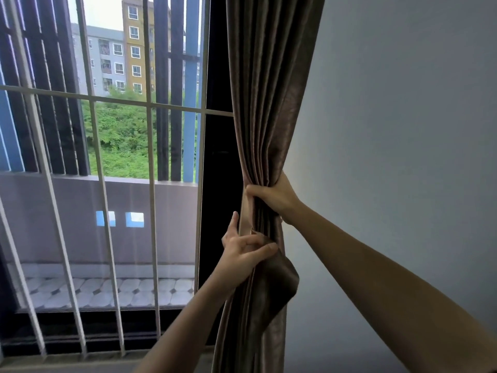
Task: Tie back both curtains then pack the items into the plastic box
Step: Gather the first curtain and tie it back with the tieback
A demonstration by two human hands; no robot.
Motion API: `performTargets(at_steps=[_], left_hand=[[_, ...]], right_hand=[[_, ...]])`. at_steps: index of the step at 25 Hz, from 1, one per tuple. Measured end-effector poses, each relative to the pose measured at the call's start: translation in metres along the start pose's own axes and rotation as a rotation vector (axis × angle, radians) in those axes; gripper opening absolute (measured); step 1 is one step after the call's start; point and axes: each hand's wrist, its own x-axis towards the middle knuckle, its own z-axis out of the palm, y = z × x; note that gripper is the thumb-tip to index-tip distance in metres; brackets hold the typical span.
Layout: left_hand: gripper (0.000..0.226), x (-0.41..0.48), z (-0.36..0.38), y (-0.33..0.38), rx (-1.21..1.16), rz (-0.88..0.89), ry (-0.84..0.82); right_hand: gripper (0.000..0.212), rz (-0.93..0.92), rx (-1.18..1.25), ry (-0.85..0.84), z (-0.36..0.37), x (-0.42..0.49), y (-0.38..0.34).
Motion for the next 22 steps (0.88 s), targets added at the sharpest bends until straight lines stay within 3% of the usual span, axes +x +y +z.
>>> performTargets(at_steps=[4,10,14,19,22], left_hand=[[0.021,0.025,0.019,-0.011,0.089,0.193,0.073],[0.006,0.034,0.041,-0.030,0.203,0.370,0.301],[0.022,0.031,0.047,-0.023,0.136,0.296,0.349],[0.053,0.024,0.046,-0.006,-0.111,0.124,0.355],[0.082,0.029,0.041,0.004,-0.131,0.022,0.426]], right_hand=[[0.068,0.014,0.024,0.004,0.006,0.006,-0.016],[0.065,0.110,0.079,-0.045,0.001,0.004,-0.019],[0.063,0.094,0.102,-0.054,0.000,0.000,-0.022],[0.064,0.105,0.112,-0.049,-0.001,-0.004,-0.022],[0.052,0.085,0.072,-0.074,-0.002,-0.007,-0.030]])
